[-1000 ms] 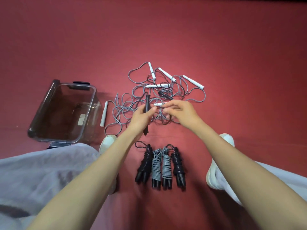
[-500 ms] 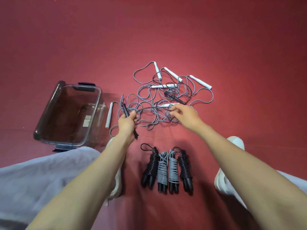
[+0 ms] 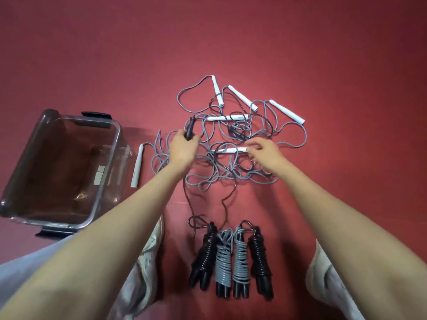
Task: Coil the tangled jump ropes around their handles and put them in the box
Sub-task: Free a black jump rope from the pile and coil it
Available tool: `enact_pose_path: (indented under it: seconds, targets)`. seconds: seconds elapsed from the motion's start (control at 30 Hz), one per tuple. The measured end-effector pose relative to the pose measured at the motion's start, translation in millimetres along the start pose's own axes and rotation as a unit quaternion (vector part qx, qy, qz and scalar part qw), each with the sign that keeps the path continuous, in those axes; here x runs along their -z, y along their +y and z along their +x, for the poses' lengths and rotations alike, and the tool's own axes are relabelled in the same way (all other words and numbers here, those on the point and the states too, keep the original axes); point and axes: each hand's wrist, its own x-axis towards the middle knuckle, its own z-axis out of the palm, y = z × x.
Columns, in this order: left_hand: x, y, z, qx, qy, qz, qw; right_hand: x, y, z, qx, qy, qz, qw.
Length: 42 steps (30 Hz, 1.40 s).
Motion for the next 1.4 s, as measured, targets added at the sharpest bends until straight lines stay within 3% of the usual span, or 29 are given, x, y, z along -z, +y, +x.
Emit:
enact_pose_path:
  seconds: [0.07, 0.17, 0.33, 0.5, 0.63, 0.87, 1.17, 1.4]
  targets:
    - [-23.0, -3.9, 8.8, -0.003, -0.046, -0.002, 0.999, -3.6, 4.0, 32.1, -0.064, 0.029, 0.063, 0.996]
    - [-53.2, -12.0, 19.1, 0.009, -0.073, -0.027, 0.997, -15.3, 7.2, 65.7, -0.079, 0.027, 0.001, 0.997]
    - [-74.3, -22.6, 29.9, 0.023, -0.071, -0.064, 0.995, -36.1, 12.4, 88.2, -0.07, 0.083, 0.066, 0.992]
    - [-75.5, -23.9, 32.5, 0.017, -0.072, -0.075, 0.994, -43.7, 14.0, 86.3, -0.068, 0.184, 0.177, 0.964]
    - [-62.7, -19.4, 23.6, 0.011, -0.064, -0.088, 0.994, -26.9, -3.1, 57.7, -0.015, 0.2, 0.202, 0.959]
    - [-23.2, 20.7, -34.9, -0.015, -0.083, -0.113, 0.99, 41.1, -73.9, -24.0, 0.021, 0.098, 0.305, 0.947]
    - [38.9, 94.7, -120.4, -0.157, -0.181, -0.216, 0.946, 105.4, -165.7, -136.8, 0.044, -0.01, 0.351, 0.935]
    - [57.4, 115.6, -150.3, 0.039, -0.201, -0.46, 0.864, 122.9, -167.0, -177.3, 0.018, -0.099, 0.324, 0.941]
